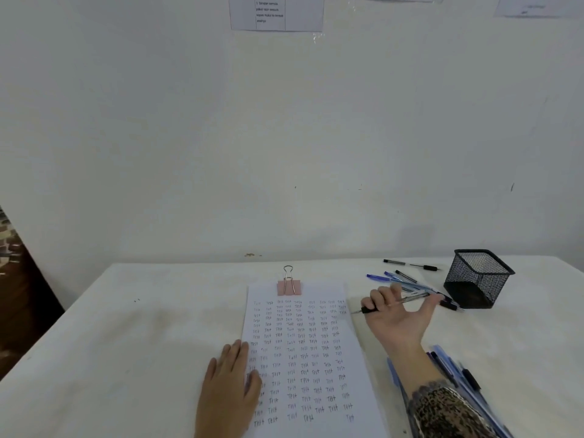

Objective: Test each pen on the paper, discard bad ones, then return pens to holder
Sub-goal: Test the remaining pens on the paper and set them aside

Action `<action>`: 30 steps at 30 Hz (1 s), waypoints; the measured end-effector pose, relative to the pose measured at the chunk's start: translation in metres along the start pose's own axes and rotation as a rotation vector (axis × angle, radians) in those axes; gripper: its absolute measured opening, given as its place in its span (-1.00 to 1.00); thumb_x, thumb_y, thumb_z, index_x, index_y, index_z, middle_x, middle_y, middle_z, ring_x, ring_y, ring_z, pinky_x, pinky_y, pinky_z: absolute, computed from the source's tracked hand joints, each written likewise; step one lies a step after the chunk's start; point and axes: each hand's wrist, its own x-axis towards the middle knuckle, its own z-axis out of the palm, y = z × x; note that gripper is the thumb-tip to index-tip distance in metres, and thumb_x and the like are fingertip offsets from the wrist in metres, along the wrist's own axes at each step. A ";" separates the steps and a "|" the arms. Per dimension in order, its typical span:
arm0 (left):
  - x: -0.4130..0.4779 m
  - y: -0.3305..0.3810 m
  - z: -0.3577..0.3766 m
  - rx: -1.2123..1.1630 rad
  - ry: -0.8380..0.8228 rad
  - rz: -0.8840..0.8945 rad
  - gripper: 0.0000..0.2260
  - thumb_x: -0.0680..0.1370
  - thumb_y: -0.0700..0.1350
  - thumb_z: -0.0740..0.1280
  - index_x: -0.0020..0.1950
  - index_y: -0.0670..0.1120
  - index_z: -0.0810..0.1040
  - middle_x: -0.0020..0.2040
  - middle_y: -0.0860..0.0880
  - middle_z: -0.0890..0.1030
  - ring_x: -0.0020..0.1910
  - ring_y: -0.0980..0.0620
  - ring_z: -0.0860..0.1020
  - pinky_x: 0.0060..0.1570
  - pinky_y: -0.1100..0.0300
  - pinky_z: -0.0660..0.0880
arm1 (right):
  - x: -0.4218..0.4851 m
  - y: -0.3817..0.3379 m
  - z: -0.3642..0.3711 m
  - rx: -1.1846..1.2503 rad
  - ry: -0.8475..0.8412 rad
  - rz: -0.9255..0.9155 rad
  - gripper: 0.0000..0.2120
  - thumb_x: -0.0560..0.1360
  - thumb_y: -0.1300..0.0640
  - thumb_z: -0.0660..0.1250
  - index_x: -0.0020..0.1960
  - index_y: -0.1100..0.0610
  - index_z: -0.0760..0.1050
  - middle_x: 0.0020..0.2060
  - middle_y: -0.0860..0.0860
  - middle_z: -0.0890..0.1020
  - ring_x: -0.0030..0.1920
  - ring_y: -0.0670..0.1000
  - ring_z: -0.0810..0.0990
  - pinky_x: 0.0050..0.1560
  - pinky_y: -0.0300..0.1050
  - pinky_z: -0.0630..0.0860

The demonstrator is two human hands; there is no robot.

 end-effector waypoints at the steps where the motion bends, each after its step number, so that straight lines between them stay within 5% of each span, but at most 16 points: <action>1: 0.000 0.000 0.000 -0.009 0.002 -0.001 -0.09 0.17 0.21 -0.44 0.51 -0.02 -0.11 0.53 0.07 -0.09 0.50 0.13 -0.12 0.34 0.30 -0.25 | 0.007 0.002 0.000 -0.017 -0.005 -0.003 -0.43 0.02 -0.36 0.46 -0.34 0.12 0.47 -0.50 -0.05 0.33 -0.54 -0.04 0.23 -0.41 -0.21 0.23; 3: 0.000 0.001 -0.001 -0.022 0.013 0.000 -0.10 0.18 0.21 -0.43 0.51 -0.02 -0.08 0.53 0.07 -0.06 0.50 0.13 -0.10 0.33 0.30 -0.25 | 0.021 0.006 -0.003 -0.151 0.029 -0.010 -0.56 0.27 -0.20 0.48 -0.16 0.18 0.57 -0.46 -0.03 0.49 -0.53 -0.08 0.41 -0.47 -0.28 0.42; 6: -0.001 0.000 -0.001 -0.015 0.028 0.019 -0.11 0.21 0.21 -0.42 0.51 -0.03 -0.06 0.53 0.07 -0.04 0.50 0.13 -0.09 0.35 0.28 -0.25 | 0.037 0.008 -0.017 -0.396 0.099 0.043 -0.48 0.60 -0.18 -0.01 -0.01 0.19 0.56 -0.33 0.05 0.61 -0.37 -0.01 0.55 -0.38 -0.25 0.54; 9: -0.004 0.000 -0.002 -0.032 0.033 0.024 -0.12 0.23 0.22 -0.40 0.51 -0.05 -0.02 0.53 0.04 0.00 0.50 0.11 -0.07 0.38 0.25 -0.23 | 0.038 0.008 -0.019 -0.604 0.105 0.034 -0.49 0.60 -0.13 0.02 -0.12 0.25 0.53 -0.37 0.08 0.63 -0.41 -0.03 0.61 -0.38 -0.27 0.57; 12: -0.004 0.000 -0.001 -0.042 0.032 0.027 -0.13 0.23 0.22 -0.39 0.51 -0.05 -0.03 0.53 0.04 -0.01 0.50 0.10 -0.07 0.40 0.22 -0.23 | 0.040 0.012 -0.014 -0.783 0.031 -0.016 -0.88 0.52 0.31 0.26 -0.20 0.25 0.46 -0.41 0.10 0.61 -0.41 -0.03 0.63 -0.37 -0.30 0.57; 15: -0.005 -0.001 -0.001 -0.041 0.033 0.028 -0.14 0.24 0.22 -0.39 0.51 -0.04 -0.03 0.53 0.05 -0.01 0.50 0.11 -0.08 0.40 0.23 -0.23 | 0.041 0.019 -0.014 -1.041 -0.065 -0.067 -0.72 0.46 0.48 0.27 -0.30 0.19 0.33 -0.58 0.01 0.45 -0.58 -0.08 0.43 -0.57 -0.33 0.32; 20: -0.005 -0.002 0.001 -0.043 0.042 0.023 -0.14 0.24 0.22 -0.39 0.51 -0.02 -0.03 0.53 0.07 -0.01 0.50 0.13 -0.09 0.41 0.23 -0.21 | 0.045 0.035 -0.027 -1.175 -0.002 -0.225 -0.45 0.34 0.61 0.19 -0.39 0.03 0.05 -0.58 -0.17 0.16 -0.54 -0.17 0.09 -0.51 -0.36 0.12; 30: -0.004 -0.004 0.001 -0.075 0.055 0.022 -0.15 0.25 0.23 -0.36 0.51 -0.02 0.00 0.52 0.07 0.03 0.50 0.13 -0.07 0.38 0.26 -0.23 | 0.041 0.039 -0.026 -1.410 -0.051 -0.330 -0.46 0.31 0.55 0.25 -0.49 0.04 0.06 -0.45 -0.04 0.16 -0.49 -0.16 0.15 -0.26 -0.26 0.19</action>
